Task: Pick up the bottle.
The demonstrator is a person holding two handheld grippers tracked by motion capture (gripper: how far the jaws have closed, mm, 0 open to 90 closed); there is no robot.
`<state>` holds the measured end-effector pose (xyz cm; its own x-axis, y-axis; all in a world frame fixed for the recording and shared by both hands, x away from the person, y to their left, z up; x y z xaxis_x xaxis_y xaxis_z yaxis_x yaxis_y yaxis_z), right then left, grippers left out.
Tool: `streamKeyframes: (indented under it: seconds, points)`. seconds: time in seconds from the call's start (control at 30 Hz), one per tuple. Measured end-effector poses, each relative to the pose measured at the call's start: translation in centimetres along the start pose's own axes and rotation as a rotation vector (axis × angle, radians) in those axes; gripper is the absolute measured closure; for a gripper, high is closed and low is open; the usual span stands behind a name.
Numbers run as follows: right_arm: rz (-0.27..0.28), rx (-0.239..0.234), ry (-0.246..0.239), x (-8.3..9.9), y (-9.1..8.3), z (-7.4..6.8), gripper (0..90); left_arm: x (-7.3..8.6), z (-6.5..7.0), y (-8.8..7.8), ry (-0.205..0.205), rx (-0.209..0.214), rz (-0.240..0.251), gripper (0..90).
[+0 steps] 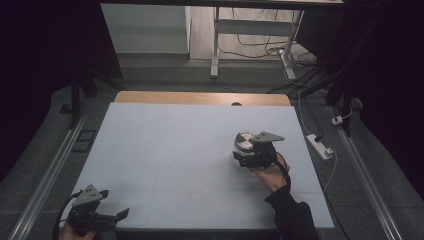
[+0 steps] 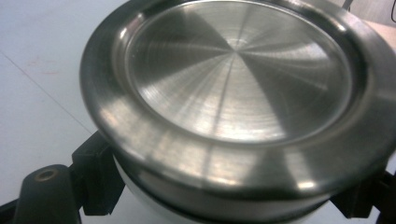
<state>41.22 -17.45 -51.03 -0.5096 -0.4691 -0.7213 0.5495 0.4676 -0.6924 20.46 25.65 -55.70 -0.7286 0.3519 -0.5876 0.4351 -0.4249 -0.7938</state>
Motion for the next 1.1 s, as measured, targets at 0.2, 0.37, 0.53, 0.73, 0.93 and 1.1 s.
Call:
streamKeyframes:
  seconds: [0.2,0.37,0.53,0.73,0.93,1.1]
  points:
    - [0.006,-0.023,-0.026,-0.6,-0.4,-1.1,15.0,0.0,0.0,0.0,-0.006,0.005,0.006,1.5]
    - [0.006,-0.049,-0.045,-1.1,-0.6,-2.3,15.0,0.0,-0.1,-0.1,-0.006,0.008,0.006,1.5]
    - [0.002,-0.076,-0.069,-1.6,-0.8,-3.9,15.0,0.0,-0.1,-0.1,-0.005,0.016,0.008,1.5]
    - [-0.002,-0.124,-0.089,-1.9,-0.9,-5.9,14.9,0.0,-0.2,-0.1,-0.01,0.02,0.008,1.5]
    - [-0.007,-0.184,-0.119,-2.2,-1.0,-8.1,15.0,0.0,-0.1,0.0,-0.004,0.016,0.002,1.6]
    - [-0.027,-0.229,-0.158,-2.1,-0.7,-10.3,15.0,0.0,-0.1,0.0,-0.004,0.018,0.003,1.5]
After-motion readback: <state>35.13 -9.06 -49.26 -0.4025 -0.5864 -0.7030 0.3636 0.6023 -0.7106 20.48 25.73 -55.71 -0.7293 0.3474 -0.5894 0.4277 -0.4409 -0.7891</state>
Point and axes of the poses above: each handheld gripper's, and its own axes: y roughly forward along the jaws, x roughly out of its underside, z roughly to its right, the point moved 5 cm from there along y, roughly forward along the jaws, and after that the axes turned 9 degrees about -z, right-handed, at the moved point
